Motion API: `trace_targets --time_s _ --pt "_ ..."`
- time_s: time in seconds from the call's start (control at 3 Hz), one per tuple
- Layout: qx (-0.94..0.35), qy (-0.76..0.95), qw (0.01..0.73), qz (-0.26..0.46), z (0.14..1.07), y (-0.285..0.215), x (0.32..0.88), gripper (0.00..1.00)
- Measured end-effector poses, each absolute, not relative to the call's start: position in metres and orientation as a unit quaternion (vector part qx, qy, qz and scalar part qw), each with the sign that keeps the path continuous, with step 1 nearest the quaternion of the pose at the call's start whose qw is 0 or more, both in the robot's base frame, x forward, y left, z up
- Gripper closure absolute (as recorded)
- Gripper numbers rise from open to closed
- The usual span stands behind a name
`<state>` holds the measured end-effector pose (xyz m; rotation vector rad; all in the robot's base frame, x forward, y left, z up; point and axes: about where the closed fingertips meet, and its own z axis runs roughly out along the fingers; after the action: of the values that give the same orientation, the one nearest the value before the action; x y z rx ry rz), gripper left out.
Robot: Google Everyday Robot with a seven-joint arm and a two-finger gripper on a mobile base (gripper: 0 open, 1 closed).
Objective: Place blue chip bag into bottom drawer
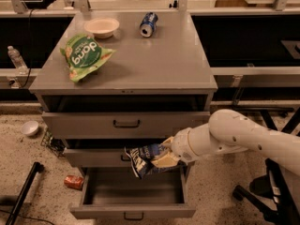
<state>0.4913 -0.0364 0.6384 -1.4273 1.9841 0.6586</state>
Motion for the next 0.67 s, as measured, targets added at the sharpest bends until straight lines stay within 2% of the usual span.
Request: trace_targets --time_s 0.33,0.67 --pt "-0.518 0.763 0.292 0.254 0.616 -0.037 0.487 1.0" --pt "-0.516 0.766 0.296 0.242 0.541 -0.028 0.474 1.0"
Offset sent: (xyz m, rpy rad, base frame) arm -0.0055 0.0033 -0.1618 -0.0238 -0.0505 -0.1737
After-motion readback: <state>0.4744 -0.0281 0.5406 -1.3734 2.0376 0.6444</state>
